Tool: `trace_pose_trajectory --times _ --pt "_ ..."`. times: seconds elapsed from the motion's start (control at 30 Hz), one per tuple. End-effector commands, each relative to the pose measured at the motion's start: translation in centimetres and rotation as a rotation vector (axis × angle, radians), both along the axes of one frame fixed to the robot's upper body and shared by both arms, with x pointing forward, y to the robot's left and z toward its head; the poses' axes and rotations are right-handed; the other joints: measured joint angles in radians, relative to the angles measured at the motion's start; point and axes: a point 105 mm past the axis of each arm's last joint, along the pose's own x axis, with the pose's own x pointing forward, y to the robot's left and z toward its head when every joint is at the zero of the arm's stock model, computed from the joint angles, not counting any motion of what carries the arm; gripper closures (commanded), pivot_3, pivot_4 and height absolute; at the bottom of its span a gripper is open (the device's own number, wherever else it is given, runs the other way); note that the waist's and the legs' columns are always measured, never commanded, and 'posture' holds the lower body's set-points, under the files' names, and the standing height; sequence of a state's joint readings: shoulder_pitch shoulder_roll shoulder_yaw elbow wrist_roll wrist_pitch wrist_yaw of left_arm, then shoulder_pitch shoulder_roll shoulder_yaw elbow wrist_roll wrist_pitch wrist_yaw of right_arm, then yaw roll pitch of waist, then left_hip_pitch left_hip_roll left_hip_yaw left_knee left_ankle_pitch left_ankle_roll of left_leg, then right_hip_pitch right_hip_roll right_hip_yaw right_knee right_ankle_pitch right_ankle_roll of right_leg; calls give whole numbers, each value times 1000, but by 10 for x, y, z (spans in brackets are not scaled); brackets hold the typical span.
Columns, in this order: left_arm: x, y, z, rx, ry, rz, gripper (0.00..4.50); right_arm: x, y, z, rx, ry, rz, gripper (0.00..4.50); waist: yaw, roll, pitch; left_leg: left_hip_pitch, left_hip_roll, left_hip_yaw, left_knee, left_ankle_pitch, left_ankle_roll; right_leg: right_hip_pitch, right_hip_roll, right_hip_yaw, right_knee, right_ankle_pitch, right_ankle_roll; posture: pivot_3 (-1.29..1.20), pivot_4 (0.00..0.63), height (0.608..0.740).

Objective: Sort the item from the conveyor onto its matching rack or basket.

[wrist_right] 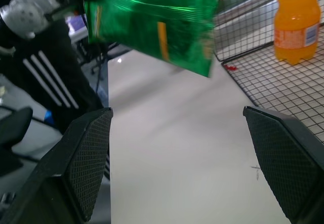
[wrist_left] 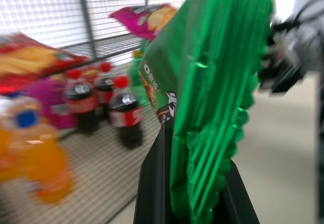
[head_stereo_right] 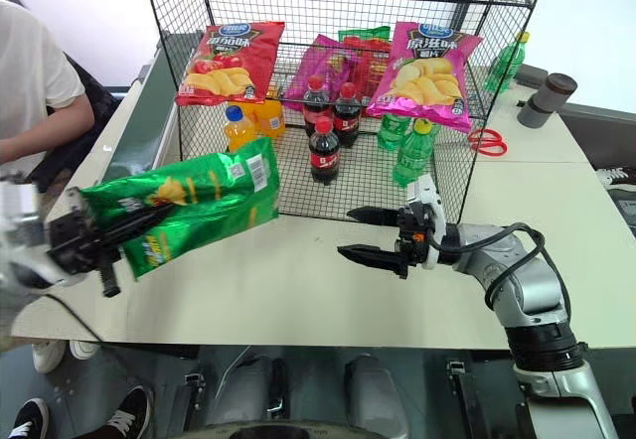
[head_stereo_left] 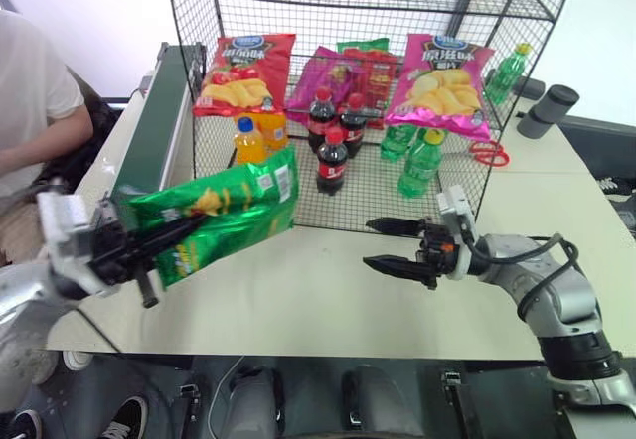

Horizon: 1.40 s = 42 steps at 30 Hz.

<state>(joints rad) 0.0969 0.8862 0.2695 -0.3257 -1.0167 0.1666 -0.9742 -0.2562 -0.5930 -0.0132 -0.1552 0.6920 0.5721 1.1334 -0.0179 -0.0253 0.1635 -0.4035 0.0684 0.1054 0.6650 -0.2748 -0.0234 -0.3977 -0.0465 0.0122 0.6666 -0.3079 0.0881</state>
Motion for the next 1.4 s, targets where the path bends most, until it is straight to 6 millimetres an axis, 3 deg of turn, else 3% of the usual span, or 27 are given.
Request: trace_pose_trajectory --times 0.03,0.17,0.23,0.37,0.47,0.63,0.73,0.87,0.97,1.17,1.2,1.4 --pt "-5 -21 2 -71 75 -195 4435 -9 1 20 67 -11 13 172 1 1 0 0 0 0 0 0 0 0 0 0 0 0 0 0 150 740" --pt "1 -35 6 -158 154 -334 4435 -10 -3 18 39 -34 -2 172 4 1 0 -1 0 0 0 0 0 -1 0 1 -1 0 0 0 150 740" --pt "4 -42 5 -179 185 -393 4435 -8 -3 22 66 -31 -12 172 5 1 0 -1 -1 0 1 0 0 0 0 1 -1 0 0 0 150 740" --pt "12 -54 21 -274 199 -492 4435 -18 -3 36 137 29 50 172 5 1 1 -1 -1 0 1 0 0 0 0 1 0 0 0 0 150 740" --pt "15 -53 37 -385 234 -530 4435 -25 7 48 216 51 93 172 4 1 0 -2 -1 -1 1 0 0 0 0 1 0 0 0 0 150 740" --pt "19 -44 46 -472 316 -551 4435 -30 21 64 290 62 146 172 -1 1 1 -2 0 -2 1 0 0 -1 0 2 0 0 0 0 150 740" --pt "22 -41 43 -488 360 -543 4435 -32 24 74 340 84 193 172 2 1 1 -2 0 -2 1 0 0 -1 0 2 0 0 0 0 150 740" --pt "22 -39 35 -478 408 -534 4435 -40 30 72 307 130 263 172 6 1 0 -2 -1 -2 1 0 0 -1 -1 1 0 0 0 0 150 740" --pt "15 -42 17 -382 438 -540 4500 -47 33 65 259 154 297 1107 5 1 0 -3 -1 -1 1 0 0 -2 -1 1 -1 0 0 0 150 740" --pt "17 -43 13 -374 395 -520 4500 -49 37 59 241 207 311 4091 4 1 0 -3 -1 -2 1 0 0 -2 0 1 -1 0 0 0 150 740" --pt "19 -44 11 -360 376 -507 4500 -50 38 58 234 209 313 4415 4 1 0 -3 -1 -2 1 0 0 -2 -1 1 -1 0 0 0 150 740" --pt "32 -42 10 -354 321 -415 4500 -49 39 53 196 187 300 4415 5 1 0 -4 -1 -2 1 0 0 -2 -1 1 -1 0 0 0 150 740"
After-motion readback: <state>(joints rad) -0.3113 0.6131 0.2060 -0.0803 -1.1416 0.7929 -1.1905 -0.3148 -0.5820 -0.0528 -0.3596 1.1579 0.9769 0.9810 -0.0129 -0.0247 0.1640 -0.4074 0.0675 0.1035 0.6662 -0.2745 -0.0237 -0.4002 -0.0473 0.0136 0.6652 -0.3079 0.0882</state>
